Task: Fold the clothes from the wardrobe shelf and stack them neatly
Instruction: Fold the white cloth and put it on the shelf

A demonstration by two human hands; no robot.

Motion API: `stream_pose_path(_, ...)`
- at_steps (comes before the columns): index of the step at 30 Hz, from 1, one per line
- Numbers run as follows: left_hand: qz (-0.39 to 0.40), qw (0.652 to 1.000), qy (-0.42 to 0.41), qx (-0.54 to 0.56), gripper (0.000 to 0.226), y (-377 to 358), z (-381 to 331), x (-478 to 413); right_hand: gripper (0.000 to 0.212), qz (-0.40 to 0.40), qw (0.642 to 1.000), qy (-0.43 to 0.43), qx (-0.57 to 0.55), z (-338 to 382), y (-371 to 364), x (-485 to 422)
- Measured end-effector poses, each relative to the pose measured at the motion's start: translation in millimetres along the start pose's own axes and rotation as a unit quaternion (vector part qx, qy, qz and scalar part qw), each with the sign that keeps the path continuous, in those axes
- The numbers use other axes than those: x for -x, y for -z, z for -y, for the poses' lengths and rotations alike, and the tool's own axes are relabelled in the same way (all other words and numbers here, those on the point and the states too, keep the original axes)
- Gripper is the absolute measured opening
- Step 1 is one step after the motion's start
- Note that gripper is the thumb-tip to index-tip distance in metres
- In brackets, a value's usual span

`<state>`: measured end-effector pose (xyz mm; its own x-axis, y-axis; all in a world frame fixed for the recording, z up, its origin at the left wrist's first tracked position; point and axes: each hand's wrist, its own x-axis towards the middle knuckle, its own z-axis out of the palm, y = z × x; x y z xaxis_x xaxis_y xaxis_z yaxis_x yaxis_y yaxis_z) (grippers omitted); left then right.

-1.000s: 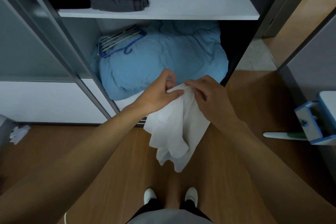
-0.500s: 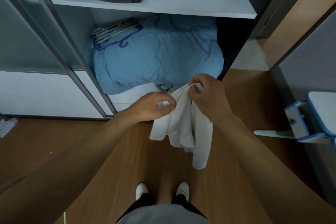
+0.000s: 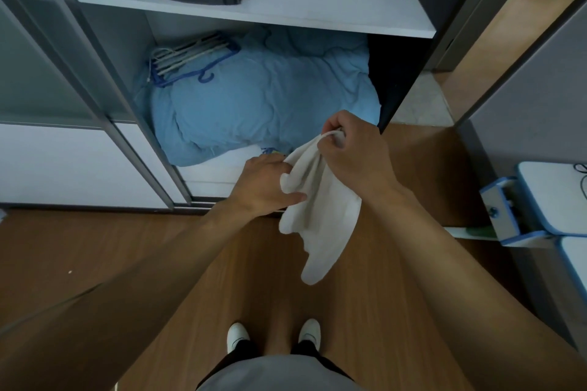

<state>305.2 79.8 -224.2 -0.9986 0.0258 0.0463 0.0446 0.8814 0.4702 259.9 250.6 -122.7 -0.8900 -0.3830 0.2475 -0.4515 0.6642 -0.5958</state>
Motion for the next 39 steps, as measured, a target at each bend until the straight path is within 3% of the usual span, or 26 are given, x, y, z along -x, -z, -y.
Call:
stream_pose_path(3,-0.026,0.999,-0.011,-0.029,0.027,1,0,-4,0.006,0.025,0.999,0.014,0.015,1,0,-1)
stream_pose_path(6,-0.025,0.999,0.021,-0.032,0.033,10,6,-5,0.007,0.064,0.997,0.025,0.040,-6,6,-2)
stream_pose_path(11,-0.125,0.982,0.070,0.123,0.018,29,31,-5,0.023,0.188,0.976,0.019,0.109,-26,12,1)
stream_pose_path(14,-0.091,0.971,0.108,0.194,0.034,36,39,-10,0.028,0.212,0.970,0.008,0.121,-28,10,2)
stream_pose_path(18,-0.060,0.962,0.101,0.246,0.034,33,39,-3,0.042,0.262,0.961,-0.023,0.085,-24,6,-3)
stream_pose_path(21,-0.030,0.954,0.093,0.282,0.036,36,37,1,0.035,0.256,0.965,-0.037,0.048,-23,3,-3)
stream_pose_path(25,0.019,0.942,0.084,0.325,0.011,48,40,11,0.029,0.234,0.970,-0.072,0.000,-21,0,-1)
stream_pose_path(26,0.041,0.942,0.076,0.325,0.023,51,42,13,0.023,0.232,0.969,-0.077,-0.013,-21,-2,0)
stream_pose_path(28,0.096,0.952,0.056,0.284,0.046,56,44,14,0.010,0.232,0.968,-0.087,-0.042,-19,-7,2)
stream_pose_path(29,0.122,0.962,0.044,0.240,0.050,57,46,13,0.013,0.233,0.967,-0.090,-0.046,-19,-9,3)
stream_pose_path(33,0.179,0.982,0.031,0.052,0.011,42,59,8,0.029,0.229,0.970,-0.075,0.023,-24,-19,6)
stream_pose_path(35,0.173,0.982,0.069,0.013,0.016,34,64,8,0.024,0.258,0.963,-0.072,0.033,-30,-23,7)
stream_pose_path(37,0.157,0.982,0.105,-0.023,0.024,31,69,9,0.040,0.303,0.949,-0.069,0.046,-37,-24,9)
stream_pose_path(39,0.127,0.981,0.143,-0.040,0.013,30,72,11,0.056,0.333,0.938,-0.079,0.058,-42,-20,10)
